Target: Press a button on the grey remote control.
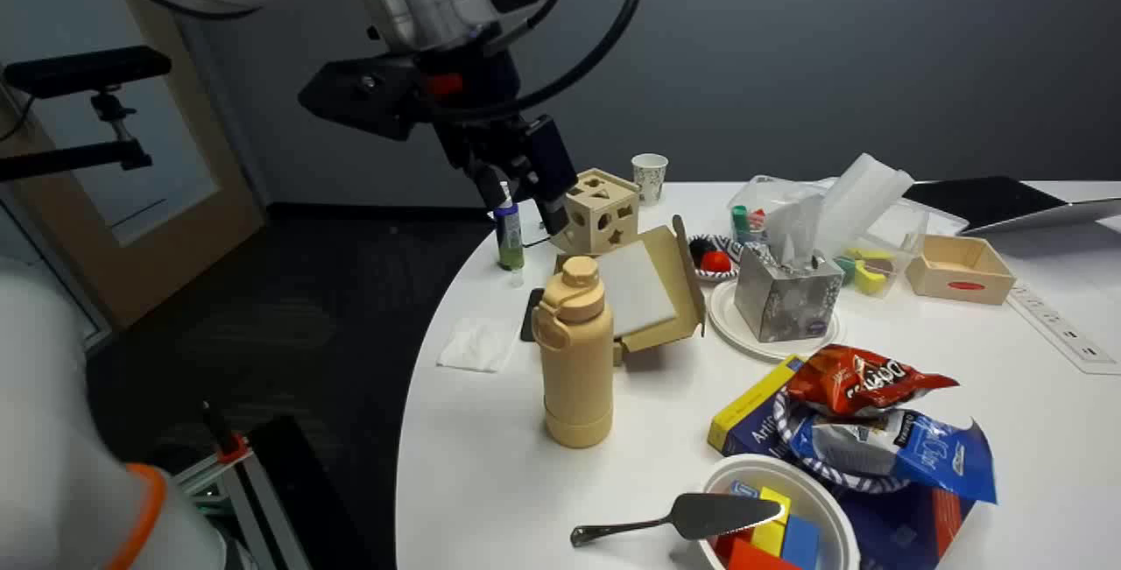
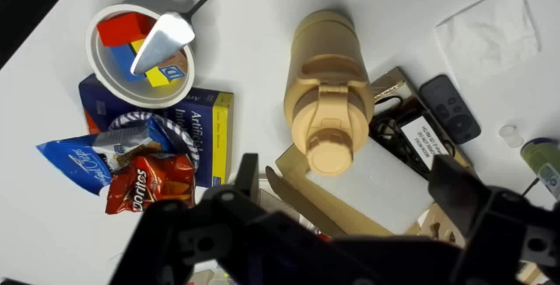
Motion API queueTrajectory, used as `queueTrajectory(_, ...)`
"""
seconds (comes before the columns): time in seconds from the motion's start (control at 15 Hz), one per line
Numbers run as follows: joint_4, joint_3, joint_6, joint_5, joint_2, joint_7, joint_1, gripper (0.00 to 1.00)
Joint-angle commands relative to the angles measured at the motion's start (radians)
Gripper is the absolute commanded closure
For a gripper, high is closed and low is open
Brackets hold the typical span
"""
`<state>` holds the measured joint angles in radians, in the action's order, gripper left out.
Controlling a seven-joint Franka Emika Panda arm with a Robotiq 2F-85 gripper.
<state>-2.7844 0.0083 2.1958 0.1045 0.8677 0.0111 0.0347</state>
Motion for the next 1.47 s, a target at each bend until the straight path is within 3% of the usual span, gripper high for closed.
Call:
queueTrajectory(0.0,0.001,0.001,-0.002,-0.001,-0.001,0.000,0.001,0.00)
queueTrajectory(1.13,0.001,0.001,-0.002,-0.001,-0.002,0.000,0.001,0.00)
queueTrajectory(1.4,0.039,0.083,0.073,0.001,-0.156,0.039,-0.038,0.00)
